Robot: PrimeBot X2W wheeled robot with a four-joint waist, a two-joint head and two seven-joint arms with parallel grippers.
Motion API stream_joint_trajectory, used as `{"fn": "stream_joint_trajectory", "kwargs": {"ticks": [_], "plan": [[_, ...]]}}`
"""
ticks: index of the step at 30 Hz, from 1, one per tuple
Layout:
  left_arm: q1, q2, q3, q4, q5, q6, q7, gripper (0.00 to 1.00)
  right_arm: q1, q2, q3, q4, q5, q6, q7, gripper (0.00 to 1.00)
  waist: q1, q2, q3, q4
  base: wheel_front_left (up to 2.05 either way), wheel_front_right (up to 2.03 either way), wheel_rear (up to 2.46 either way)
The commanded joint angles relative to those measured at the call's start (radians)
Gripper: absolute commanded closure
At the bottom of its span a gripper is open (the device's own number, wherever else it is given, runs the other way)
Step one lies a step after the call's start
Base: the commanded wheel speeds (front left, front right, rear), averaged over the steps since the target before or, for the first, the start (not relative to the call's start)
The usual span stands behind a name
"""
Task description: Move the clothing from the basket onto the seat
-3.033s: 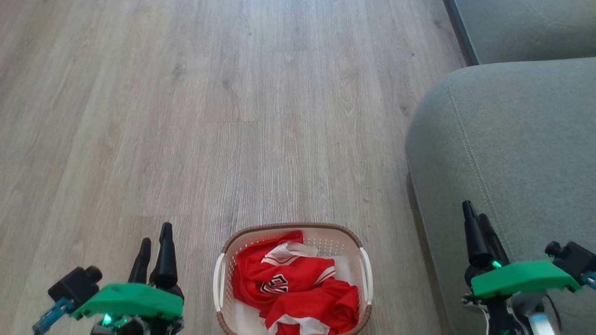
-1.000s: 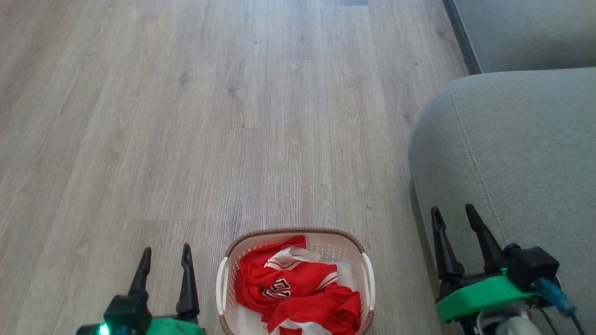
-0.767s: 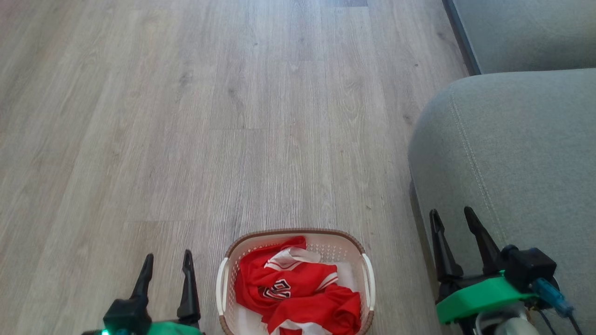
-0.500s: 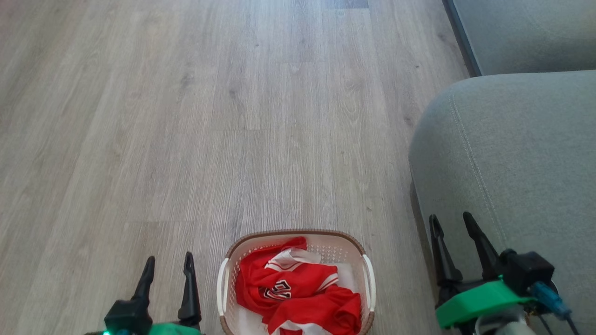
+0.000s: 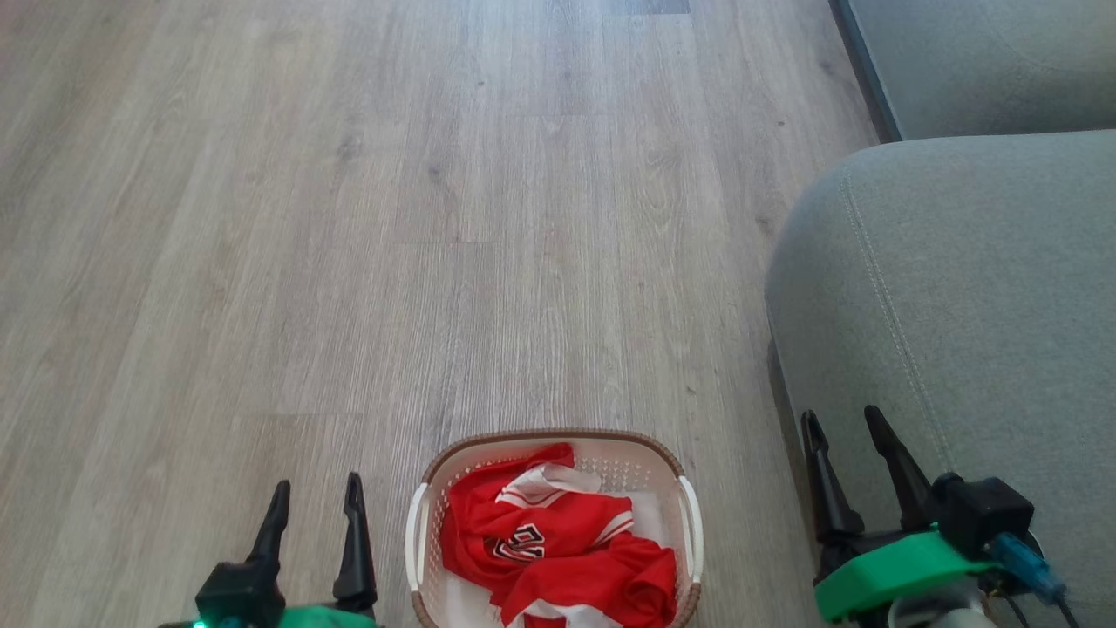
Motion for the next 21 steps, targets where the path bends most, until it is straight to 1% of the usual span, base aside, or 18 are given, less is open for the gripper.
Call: {"fn": "stream_joint_trajectory", "kwargs": {"ticks": [1,12,21], "plan": [[-0.038,0.002,0.031,-0.029,0.001,0.003,-0.012,0.00,-0.031,-0.014,0.025,-0.030,-0.007,0.000,-0.010,0.00,0.0000,0.0000,0.000,0.000,0.00,0.00,0.00],[-0.040,0.002,0.028,-0.028,0.004,0.002,-0.012,0.00,-0.033,-0.014,0.016,-0.034,-0.008,0.000,-0.010,0.00,0.0000,0.0000,0.007,0.001,0.00,0.00,0.00],[-0.078,0.002,-0.015,0.015,0.026,-0.027,-0.012,0.00,-0.038,-0.014,-0.010,-0.042,-0.022,0.000,-0.010,0.00,0.0000,0.0000,0.046,0.005,0.00,0.00,0.00]]}}
